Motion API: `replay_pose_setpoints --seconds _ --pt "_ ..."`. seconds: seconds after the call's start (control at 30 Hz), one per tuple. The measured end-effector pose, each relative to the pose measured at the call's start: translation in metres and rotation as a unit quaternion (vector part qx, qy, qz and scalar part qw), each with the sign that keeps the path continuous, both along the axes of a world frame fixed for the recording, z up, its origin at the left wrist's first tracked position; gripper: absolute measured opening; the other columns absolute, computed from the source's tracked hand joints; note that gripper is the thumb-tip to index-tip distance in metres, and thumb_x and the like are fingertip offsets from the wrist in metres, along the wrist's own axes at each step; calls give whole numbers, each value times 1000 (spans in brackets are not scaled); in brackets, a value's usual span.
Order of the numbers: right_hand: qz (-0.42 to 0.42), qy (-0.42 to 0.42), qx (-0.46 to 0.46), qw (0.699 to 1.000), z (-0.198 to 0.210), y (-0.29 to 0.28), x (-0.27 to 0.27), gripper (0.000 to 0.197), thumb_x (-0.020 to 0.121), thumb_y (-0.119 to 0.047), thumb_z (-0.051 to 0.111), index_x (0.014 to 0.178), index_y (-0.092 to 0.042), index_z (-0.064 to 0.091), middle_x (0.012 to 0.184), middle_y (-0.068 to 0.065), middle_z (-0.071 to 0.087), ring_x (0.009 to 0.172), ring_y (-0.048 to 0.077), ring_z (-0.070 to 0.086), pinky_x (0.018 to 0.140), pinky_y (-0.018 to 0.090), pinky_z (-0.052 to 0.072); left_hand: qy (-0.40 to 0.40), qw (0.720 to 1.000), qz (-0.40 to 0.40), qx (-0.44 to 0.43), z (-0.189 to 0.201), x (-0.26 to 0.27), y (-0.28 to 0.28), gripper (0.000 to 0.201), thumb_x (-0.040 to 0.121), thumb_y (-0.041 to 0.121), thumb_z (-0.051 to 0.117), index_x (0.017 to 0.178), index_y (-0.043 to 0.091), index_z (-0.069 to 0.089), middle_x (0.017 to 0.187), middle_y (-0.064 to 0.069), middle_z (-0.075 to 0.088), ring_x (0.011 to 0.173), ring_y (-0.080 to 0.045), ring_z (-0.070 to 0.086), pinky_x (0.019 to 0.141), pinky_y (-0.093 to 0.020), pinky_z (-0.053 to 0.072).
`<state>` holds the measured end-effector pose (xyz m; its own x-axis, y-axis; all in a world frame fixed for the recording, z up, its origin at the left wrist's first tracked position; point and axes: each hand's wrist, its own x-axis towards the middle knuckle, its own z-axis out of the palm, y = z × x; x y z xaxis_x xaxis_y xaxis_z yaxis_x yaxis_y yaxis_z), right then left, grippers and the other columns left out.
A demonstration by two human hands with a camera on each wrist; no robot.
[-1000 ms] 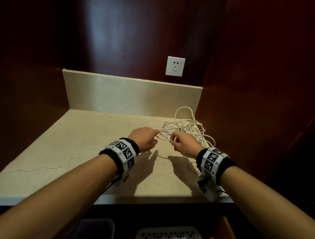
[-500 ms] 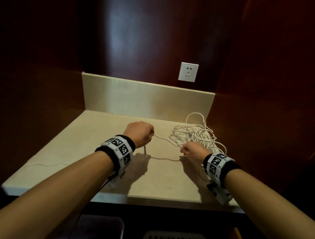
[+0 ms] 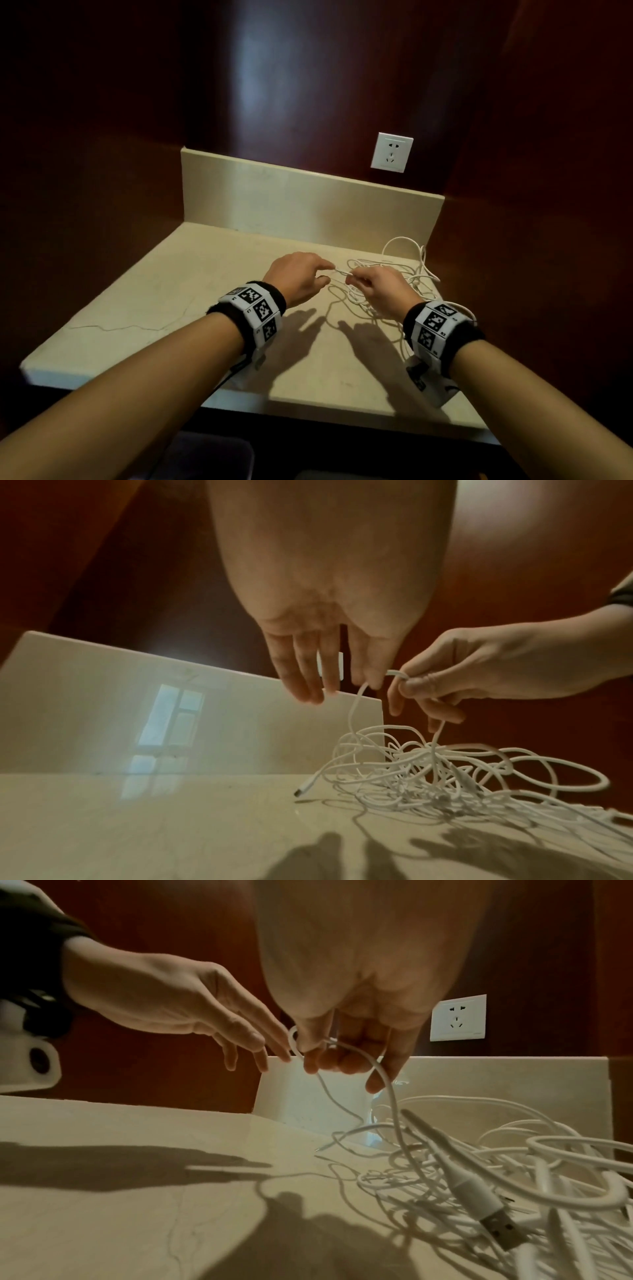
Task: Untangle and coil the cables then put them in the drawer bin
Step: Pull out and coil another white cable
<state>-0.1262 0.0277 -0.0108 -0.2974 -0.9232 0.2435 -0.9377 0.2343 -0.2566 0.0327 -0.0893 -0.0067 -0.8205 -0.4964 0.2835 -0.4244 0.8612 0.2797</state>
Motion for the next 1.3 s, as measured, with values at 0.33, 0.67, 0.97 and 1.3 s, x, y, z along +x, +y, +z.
replay_pose_setpoints --seconds 0.33,0.67,0.97,1.3 --pt "2 -18 33 999 -8 6 10 23 98 -28 53 85 -15 66 70 -6 57 74 18 54 66 31 39 5 999 -22 44 -3 -7 4 21 96 32 54 107 22 69 103 -2 72 92 -21 63 80 -31 47" --pt "-62 3 192 979 -28 7 -5 27 100 -16 40 111 -15 64 118 7 63 110 27 56 80 27 38 -6 998 56 20 -7 17 -22 24 97 30 51 110 22 69 108 -3 71 101 -24 62 83 -33 49" --pt "-70 37 120 990 -20 -3 -24 21 97 -14 47 100 -19 67 100 1 68 94 23 61 79 33 47 -24 987 154 -30 -9 27 -27 27 96 26 44 110 25 68 107 -3 70 99 -27 62 77 -32 43" --pt "-38 74 53 995 -15 -6 -17 22 94 -15 46 104 -30 59 95 -3 67 87 24 59 74 37 49 -18 999 21 -20 -2 -18 11 35 95 37 47 126 27 61 115 2 69 109 -23 60 86 -34 49"
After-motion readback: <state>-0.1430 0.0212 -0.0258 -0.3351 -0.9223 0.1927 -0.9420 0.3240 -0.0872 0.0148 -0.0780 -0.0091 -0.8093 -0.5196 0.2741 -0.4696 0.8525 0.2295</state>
